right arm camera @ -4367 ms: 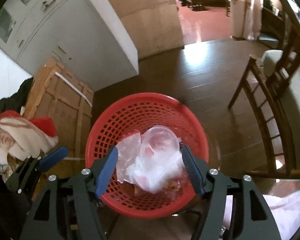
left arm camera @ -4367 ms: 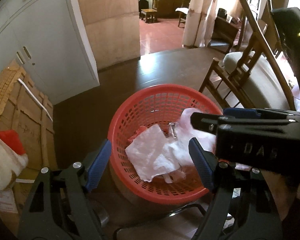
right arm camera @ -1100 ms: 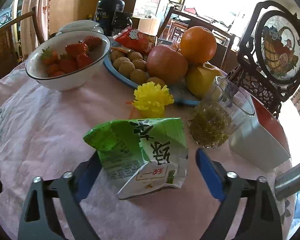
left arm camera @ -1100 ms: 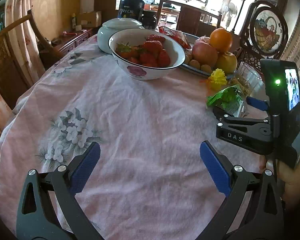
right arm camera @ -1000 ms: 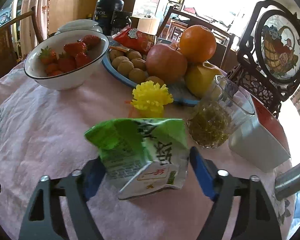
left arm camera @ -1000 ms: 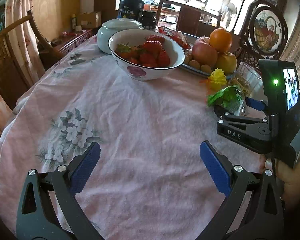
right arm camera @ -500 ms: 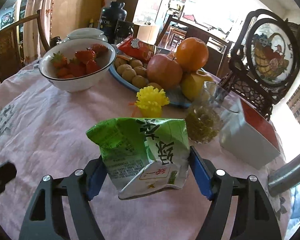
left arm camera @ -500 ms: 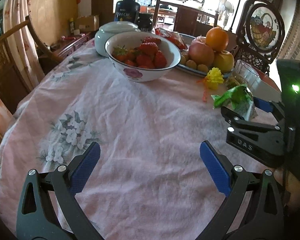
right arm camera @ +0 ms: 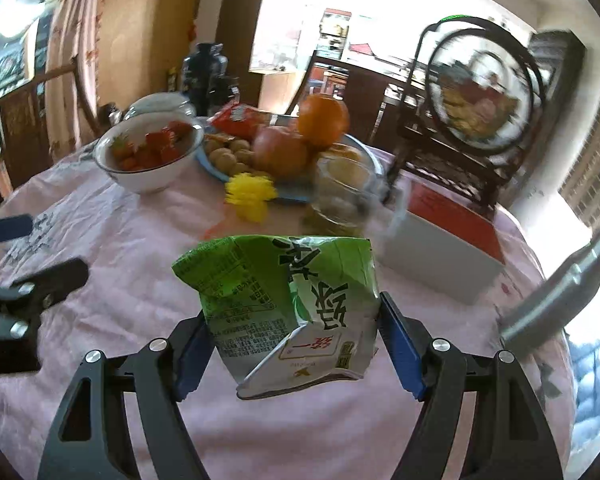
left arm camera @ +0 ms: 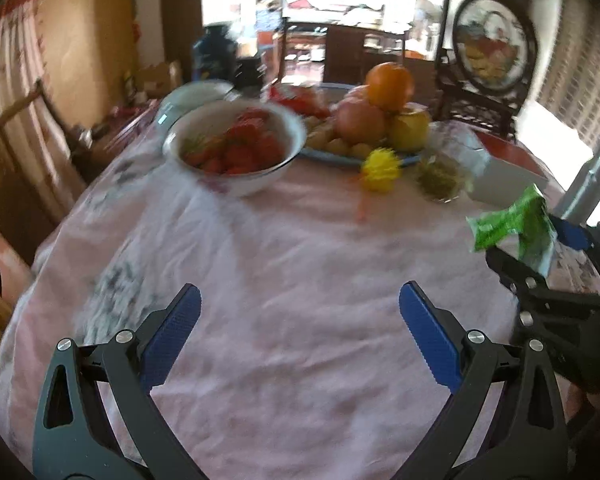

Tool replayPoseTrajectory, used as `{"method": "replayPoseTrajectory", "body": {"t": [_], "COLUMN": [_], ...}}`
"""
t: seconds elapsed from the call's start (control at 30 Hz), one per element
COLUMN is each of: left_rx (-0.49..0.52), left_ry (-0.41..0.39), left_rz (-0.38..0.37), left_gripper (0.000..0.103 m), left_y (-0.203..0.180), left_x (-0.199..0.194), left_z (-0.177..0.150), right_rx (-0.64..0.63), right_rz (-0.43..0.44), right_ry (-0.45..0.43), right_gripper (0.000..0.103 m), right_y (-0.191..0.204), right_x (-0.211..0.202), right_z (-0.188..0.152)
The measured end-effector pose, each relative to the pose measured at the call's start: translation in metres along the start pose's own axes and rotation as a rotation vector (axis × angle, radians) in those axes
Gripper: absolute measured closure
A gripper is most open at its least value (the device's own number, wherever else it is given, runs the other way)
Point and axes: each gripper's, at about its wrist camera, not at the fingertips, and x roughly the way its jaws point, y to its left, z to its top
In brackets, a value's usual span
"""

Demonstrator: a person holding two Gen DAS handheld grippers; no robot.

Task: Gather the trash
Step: 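Grasp the yellow pompom tassel with the left tool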

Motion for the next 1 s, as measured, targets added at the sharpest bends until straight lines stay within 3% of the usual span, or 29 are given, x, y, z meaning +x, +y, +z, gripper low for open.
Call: {"method": "replayPoseTrajectory", "body": {"t": [0.17, 0.43, 0.8, 1.0], "left_rx": [0.189, 0.252, 0.216, 0.126], "left_ry": [-0.071, 0.023, 0.062, 0.092], "left_rz": [0.053, -0.007, 0.000, 0.041], "left_gripper": [0.011, 0.029, 0.030, 0.030], "left_y": [-0.040, -0.061, -0.085, -0.076], "left_x": [0.017, 0.078, 0.129, 0.148], "left_z": [0.015, 0.034, 0.055, 0.064], "right_rx": [0.108, 0.175, 0.188, 0.182], "right_rz": [-0.008, 0.044, 0.069, 0.090], "right_ry": [-0.055, -0.017, -0.004, 0.022], "right_gripper": [0.027, 0.027, 0.027, 0.027], "right_y": [-0.037, -0.058, -0.057, -0.054], "right_x": [-0.015, 0.001, 0.007, 0.016], "right_z": [-0.019, -0.029, -0.030, -0.031]}}
